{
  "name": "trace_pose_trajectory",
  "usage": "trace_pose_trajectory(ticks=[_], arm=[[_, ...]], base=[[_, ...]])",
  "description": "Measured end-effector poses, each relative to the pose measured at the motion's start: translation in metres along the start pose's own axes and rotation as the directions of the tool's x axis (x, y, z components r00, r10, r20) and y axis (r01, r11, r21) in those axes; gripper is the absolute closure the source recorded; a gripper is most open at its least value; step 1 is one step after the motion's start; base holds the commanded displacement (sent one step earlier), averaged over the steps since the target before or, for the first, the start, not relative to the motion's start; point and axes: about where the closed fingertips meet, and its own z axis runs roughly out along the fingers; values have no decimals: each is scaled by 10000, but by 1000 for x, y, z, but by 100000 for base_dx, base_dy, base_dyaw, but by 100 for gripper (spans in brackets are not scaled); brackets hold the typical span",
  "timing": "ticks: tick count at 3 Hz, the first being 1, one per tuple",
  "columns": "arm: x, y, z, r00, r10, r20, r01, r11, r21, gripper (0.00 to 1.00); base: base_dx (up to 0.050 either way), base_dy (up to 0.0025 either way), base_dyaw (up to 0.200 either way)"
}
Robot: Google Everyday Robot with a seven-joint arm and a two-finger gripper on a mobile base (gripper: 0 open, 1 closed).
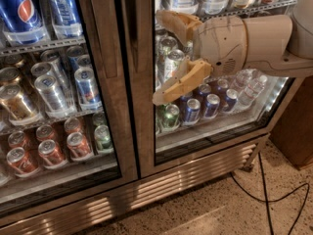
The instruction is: Open right fridge door
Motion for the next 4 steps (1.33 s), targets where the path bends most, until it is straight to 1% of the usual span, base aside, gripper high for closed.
trace_pose_trajectory(ticks=[1,2,3,4], arm=[[3,4,7,9996,-2,-269,-4,9998,-199,0],[-1,42,0,9989,-444,129,447,9986,-290,0],[-2,37,-4,9991,-386,161,387,9992,-85,0],[-10,20,0,9993,-332,-143,332,9994,2,0]], base=[[0,0,0],[0,0,0],[0,0,0],[0,0,0]])
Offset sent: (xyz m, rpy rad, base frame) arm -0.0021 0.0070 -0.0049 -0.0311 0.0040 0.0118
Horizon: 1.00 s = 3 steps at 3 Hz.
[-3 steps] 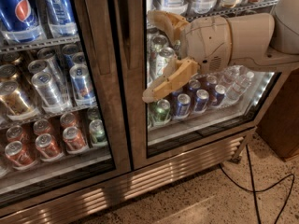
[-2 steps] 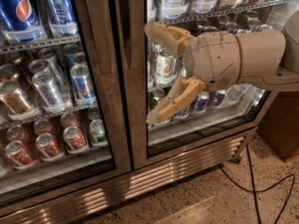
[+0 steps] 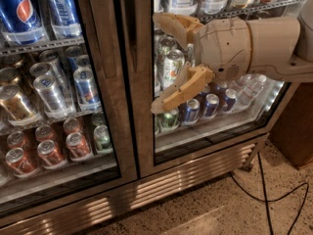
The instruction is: Open right fridge door
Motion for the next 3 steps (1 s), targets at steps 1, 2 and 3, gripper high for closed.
trace_pose_trajectory(ticks=[1,2,3], arm=[[-1,-17,-2,9990,412,160,-416,9988,254,0],[-1,-17,-2,9990,413,160,-417,9988,253,0],[13,-15,3,9982,604,31,-605,9979,252,0]], base=[[0,0,0],[0,0,0],[0,0,0]])
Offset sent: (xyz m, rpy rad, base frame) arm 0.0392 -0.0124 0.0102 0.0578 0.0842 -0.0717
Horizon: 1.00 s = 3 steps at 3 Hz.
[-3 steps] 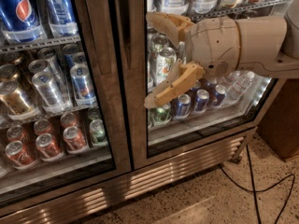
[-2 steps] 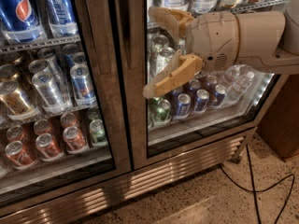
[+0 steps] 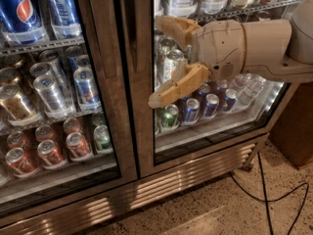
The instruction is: Open right fridge door
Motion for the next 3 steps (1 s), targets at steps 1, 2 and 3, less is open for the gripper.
trace_pose_trajectory(ticks=[1,2,3], arm=[[0,0,0,10000,0,0,0,10000,0,0],[0,0,0,10000,0,0,0,10000,-1,0],[0,0,0,10000,-1,0,1,10000,-1,19]], base=[[0,0,19600],[0,0,0],[0,0,0]])
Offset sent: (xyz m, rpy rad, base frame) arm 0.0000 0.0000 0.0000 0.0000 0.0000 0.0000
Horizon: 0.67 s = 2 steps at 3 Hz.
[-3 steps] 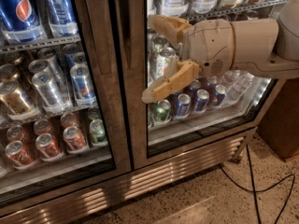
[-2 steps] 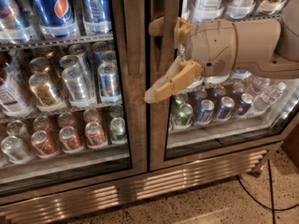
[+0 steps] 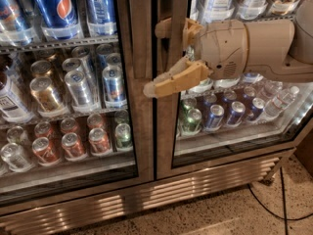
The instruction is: Open right fridge door
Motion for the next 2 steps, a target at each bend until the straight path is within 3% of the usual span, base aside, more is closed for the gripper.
trace_pose_trajectory(ticks=[2], arm=[[0,0,0,10000,-1,0,1,10000,-1,65]], base=[[0,0,0]])
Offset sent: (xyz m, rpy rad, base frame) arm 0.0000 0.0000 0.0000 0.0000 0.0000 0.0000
